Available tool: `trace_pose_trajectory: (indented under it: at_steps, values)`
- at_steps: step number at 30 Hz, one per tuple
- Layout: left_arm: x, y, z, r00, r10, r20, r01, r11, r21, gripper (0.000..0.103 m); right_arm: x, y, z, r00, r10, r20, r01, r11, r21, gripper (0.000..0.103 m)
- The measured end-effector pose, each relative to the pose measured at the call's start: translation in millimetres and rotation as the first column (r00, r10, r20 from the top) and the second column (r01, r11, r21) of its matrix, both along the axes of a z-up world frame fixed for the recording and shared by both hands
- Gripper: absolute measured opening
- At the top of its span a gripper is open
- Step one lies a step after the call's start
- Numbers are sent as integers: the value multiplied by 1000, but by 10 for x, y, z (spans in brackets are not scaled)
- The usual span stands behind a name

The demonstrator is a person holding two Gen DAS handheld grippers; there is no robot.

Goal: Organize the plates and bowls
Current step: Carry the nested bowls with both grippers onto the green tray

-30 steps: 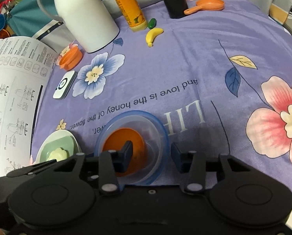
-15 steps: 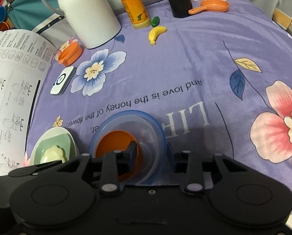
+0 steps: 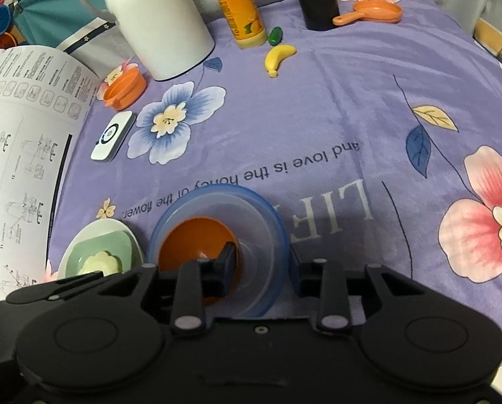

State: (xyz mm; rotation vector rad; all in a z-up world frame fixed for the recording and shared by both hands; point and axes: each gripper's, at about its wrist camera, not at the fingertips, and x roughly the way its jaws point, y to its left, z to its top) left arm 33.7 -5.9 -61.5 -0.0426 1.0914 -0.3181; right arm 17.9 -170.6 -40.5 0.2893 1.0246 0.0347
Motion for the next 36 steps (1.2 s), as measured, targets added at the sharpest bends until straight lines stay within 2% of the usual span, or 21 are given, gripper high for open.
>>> trace_pose_trajectory:
  at_steps: [7, 17, 26, 36]
  values:
    - [46, 275, 164, 998, 65, 5, -65, 998, 5, 30, 104, 239, 125, 999, 45, 3, -46, 999, 16, 33]
    - [30, 931, 382, 990, 142, 23, -143, 989, 41, 30, 278, 919, 288, 987, 158, 2, -158, 987, 42, 33]
    - [-96, 1424, 291, 980, 198, -16, -197, 978, 68, 30, 337, 1523, 170, 965, 258, -49, -255, 965, 55, 33]
    - [-162, 1567, 142, 977, 202, -62, -198, 978, 65, 30, 333, 1648, -8, 951, 288, -116, -282, 957, 63, 33]
